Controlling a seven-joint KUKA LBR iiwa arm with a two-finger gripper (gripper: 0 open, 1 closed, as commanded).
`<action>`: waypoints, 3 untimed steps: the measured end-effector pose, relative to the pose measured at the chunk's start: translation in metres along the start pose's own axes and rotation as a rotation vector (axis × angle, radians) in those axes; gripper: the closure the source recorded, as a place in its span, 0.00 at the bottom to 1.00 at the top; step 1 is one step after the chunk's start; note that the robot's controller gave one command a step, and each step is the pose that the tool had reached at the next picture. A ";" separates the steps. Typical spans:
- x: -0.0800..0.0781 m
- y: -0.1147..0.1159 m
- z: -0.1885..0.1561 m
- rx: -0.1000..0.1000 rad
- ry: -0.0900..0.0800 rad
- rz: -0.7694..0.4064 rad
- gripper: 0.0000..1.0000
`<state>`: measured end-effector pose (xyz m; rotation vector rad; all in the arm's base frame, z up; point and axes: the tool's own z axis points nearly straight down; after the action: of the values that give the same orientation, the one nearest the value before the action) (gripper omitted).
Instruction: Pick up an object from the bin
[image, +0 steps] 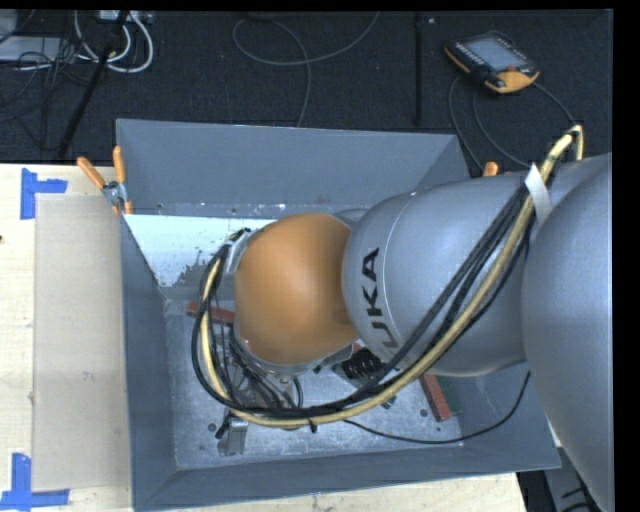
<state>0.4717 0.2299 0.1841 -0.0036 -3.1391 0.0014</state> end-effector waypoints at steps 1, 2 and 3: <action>-0.001 -0.004 0.040 -0.001 -0.003 -0.123 0.00; -0.002 -0.009 0.073 0.000 0.000 -0.411 0.00; -0.014 -0.013 0.083 0.000 -0.002 -0.596 0.00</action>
Offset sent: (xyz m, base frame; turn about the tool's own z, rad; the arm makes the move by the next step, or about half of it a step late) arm 0.0034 -0.0117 -0.0839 -0.4563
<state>0.4854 0.2167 0.1014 0.9189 -3.0031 -0.0003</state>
